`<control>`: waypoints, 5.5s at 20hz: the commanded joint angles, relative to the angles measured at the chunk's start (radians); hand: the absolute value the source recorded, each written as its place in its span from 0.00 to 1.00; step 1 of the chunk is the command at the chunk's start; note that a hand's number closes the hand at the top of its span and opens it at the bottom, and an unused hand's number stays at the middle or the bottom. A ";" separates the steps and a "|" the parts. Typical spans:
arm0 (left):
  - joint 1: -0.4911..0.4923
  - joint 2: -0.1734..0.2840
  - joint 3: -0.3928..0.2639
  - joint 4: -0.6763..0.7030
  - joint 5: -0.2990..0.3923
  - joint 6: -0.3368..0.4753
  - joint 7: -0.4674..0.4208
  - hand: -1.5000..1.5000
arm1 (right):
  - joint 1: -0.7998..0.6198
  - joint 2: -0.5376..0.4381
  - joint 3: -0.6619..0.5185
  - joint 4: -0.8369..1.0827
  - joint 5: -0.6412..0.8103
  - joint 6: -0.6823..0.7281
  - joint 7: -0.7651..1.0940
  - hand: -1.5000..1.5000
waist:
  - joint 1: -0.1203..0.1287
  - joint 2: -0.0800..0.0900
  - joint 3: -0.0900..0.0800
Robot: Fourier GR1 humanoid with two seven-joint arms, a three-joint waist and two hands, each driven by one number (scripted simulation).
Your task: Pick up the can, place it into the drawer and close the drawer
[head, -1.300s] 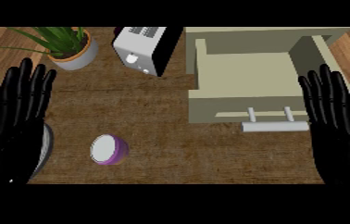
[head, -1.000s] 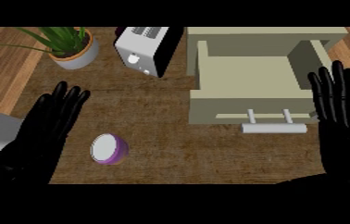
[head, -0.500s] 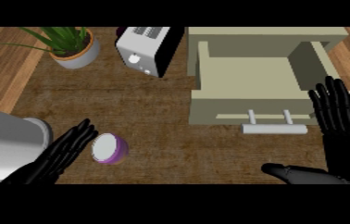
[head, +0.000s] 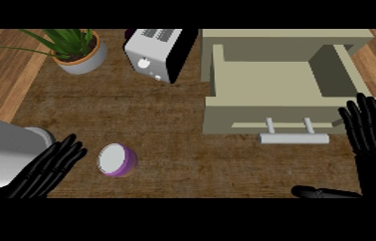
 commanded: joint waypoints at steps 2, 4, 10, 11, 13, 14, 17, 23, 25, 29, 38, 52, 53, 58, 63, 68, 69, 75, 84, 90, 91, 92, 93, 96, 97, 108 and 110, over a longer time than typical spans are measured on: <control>0.005 -0.052 -0.001 0.021 -0.042 0.006 0.031 0.00 | 0.052 -0.007 -0.046 0.010 -0.048 0.058 -0.064 0.00 | -0.002 0.000 0.000; -0.027 -0.059 0.016 0.029 -0.049 0.008 0.049 0.00 | 0.061 0.035 0.005 0.055 0.022 0.039 -0.118 0.00 | -0.002 0.000 0.000; -0.087 -0.092 0.030 0.207 -0.106 -0.064 -0.037 0.00 | 0.019 0.014 -0.074 0.102 -0.040 0.069 -0.114 0.00 | -0.002 0.001 0.000; -0.076 -0.080 0.056 0.159 -0.056 -0.062 0.003 0.00 | 0.059 -0.014 -0.106 0.103 -0.064 0.120 -0.139 0.00 | -0.002 0.001 0.000; -0.011 -0.161 -0.055 0.192 -0.245 -0.067 -0.110 0.00 | 0.046 0.011 -0.069 0.025 -0.030 0.069 -0.054 0.00 | 0.000 0.000 0.000; -0.066 -0.139 -0.009 0.216 -0.194 -0.065 -0.081 0.00 | 0.088 -0.014 -0.139 0.067 -0.095 0.139 -0.165 0.00 | -0.003 0.000 0.000; -0.071 -0.150 0.007 0.353 -0.253 -0.115 -0.210 0.00 | 0.098 0.022 -0.100 0.064 -0.045 0.119 -0.161 0.00 | -0.003 0.001 0.000; -0.130 -0.152 0.035 0.392 -0.269 -0.090 -0.175 0.00 | 0.102 0.040 -0.078 -0.028 -0.036 0.122 -0.059 0.00 | -0.004 0.000 0.000; -0.112 -0.159 0.046 0.480 -0.346 -0.103 -0.315 0.00 | 0.036 0.026 -0.108 0.084 -0.023 0.124 -0.118 0.00 | -0.001 0.001 0.000; -0.113 -0.175 0.036 0.518 -0.375 -0.096 -0.340 0.00 | 0.051 0.025 -0.135 0.102 -0.021 0.148 -0.151 0.00 | -0.002 0.001 0.000; -0.184 -0.153 0.100 0.677 -0.407 -0.104 -0.429 0.00 | 0.028 0.054 -0.127 0.057 -0.014 0.130 -0.093 0.00 | -0.002 0.001 0.000; -0.255 -0.080 0.138 1.043 -0.551 -0.116 -0.767 0.00 | 0.095 0.102 -0.063 0.062 0.053 0.125 -0.187 0.00 | -0.004 0.001 0.000; -0.327 -0.087 0.149 1.114 -0.555 -0.090 -0.721 0.00 | 0.065 0.032 -0.180 0.017 -0.065 0.180 -0.084 0.00 | -0.007 0.001 0.000; -0.337 -0.100 0.152 1.200 -0.584 -0.055 -0.796 0.00 | 0.080 0.046 -0.187 0.030 -0.059 0.192 -0.140 0.00 | -0.007 0.001 0.000; -0.337 -0.091 0.145 1.265 -0.603 -0.061 -0.829 0.00 | 0.127 0.102 -0.093 0.007 0.034 0.155 -0.157 0.00 | -0.007 0.001 0.000; -0.470 -0.083 0.157 1.463 -0.628 -0.040 -0.918 0.00 | 0.092 0.073 -0.159 0.062 -0.022 0.191 -0.174 0.00 | -0.009 0.002 0.000; -0.385 -0.093 0.147 1.295 -0.592 -0.054 -0.819 0.00 | 0.011 0.061 -0.145 0.018 -0.018 0.157 -0.051 0.00 | -0.003 0.001 0.000; -0.500 -0.110 0.153 1.425 -0.605 -0.011 -0.834 0.00 | 0.023 0.065 -0.146 -0.037 -0.017 0.162 -0.021 0.00 | -0.006 0.001 0.000; -0.458 -0.131 0.117 1.424 -0.617 -0.003 -0.880 0.00 | 0.088 0.102 -0.129 -0.079 -0.016 0.163 -0.028 0.00 | -0.006 0.001 0.000; -0.504 -0.181 0.090 1.453 -0.637 0.051 -0.837 0.00 | -0.036 0.058 -0.181 0.007 -0.019 0.163 -0.018 0.00 | -0.004 0.002 0.000; -0.480 -0.166 0.086 1.440 -0.628 0.024 -0.861 0.00 | 0.037 0.082 -0.185 0.007 -0.033 0.195 -0.070 0.00 | -0.005 0.001 0.000; -0.522 -0.169 0.094 1.436 -0.616 0.016 -0.835 0.00 | 0.098 0.103 -0.153 -0.030 -0.017 0.185 -0.092 0.00 | -0.007 0.001 0.000; -0.517 -0.186 0.080 1.414 -0.616 0.019 -0.821 0.00 | 0.066 0.087 -0.172 -0.024 -0.039 0.210 -0.073 0.00 | -0.006 0.001 0.000; -0.477 -0.219 0.056 1.315 -0.598 0.008 -0.767 0.00 | 0.030 0.102 -0.125 -0.033 -0.010 0.161 -0.039 0.00 | -0.002 0.000 0.000; -0.549 -0.184 0.085 1.520 -0.635 0.034 -0.929 1.00 | 0.079 0.085 -0.183 -0.006 -0.038 0.219 -0.088 0.00 | -0.009 0.002 0.000; -0.464 -0.240 0.035 1.215 -0.526 -0.075 -0.669 1.00 | 0.102 0.084 -0.226 -0.129 -0.114 0.214 -0.014 0.00 | -0.005 0.000 0.000; -0.429 -0.256 0.078 1.161 -0.486 -0.024 -0.658 1.00 | 0.127 0.099 -0.195 -0.088 -0.094 0.224 -0.049 0.00 | -0.002 -0.001 0.000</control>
